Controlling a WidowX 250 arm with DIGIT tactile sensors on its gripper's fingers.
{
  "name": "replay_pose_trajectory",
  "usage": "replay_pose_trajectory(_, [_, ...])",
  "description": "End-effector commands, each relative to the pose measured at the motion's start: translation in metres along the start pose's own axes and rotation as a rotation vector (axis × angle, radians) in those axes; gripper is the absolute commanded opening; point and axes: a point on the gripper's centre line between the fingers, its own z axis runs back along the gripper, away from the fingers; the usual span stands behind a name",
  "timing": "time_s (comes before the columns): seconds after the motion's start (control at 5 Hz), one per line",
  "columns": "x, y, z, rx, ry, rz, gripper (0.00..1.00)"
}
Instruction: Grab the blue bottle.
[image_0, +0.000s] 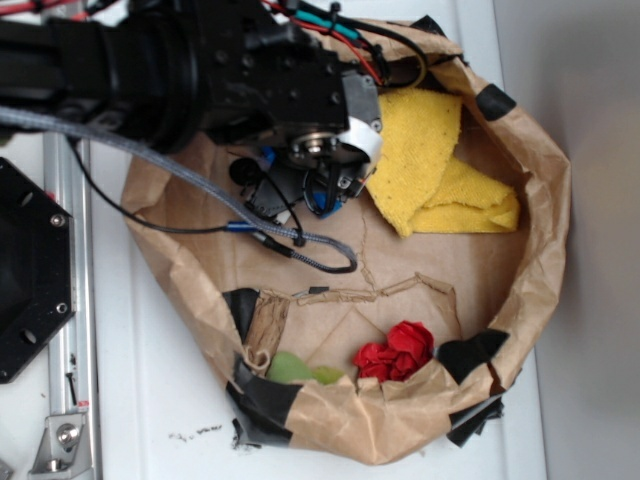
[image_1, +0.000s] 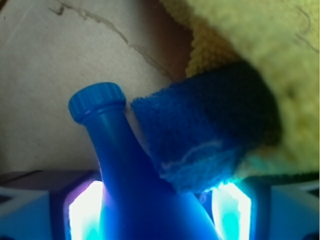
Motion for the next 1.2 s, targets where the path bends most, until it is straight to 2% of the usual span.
replay_pose_trajectory(0.0, [0.023,-0.004,0.113,0.156,-0.174,0.109,0.00])
replay_pose_trajectory(0.2, [0.046,-0.011,0.140,0.213,-0.112,0.140,0.00])
replay_pose_trajectory(0.4, [0.060,-0.003,0.138,0.212,0.002,0.283,0.00])
replay_pose_trajectory(0.6, [0.069,-0.012,0.134,0.135,0.054,0.343,0.00])
replay_pose_trajectory(0.8, [0.064,-0.018,0.131,0.120,0.043,0.447,0.00])
replay_pose_trajectory(1.0, [0.062,-0.019,0.130,0.085,-0.001,0.488,0.00])
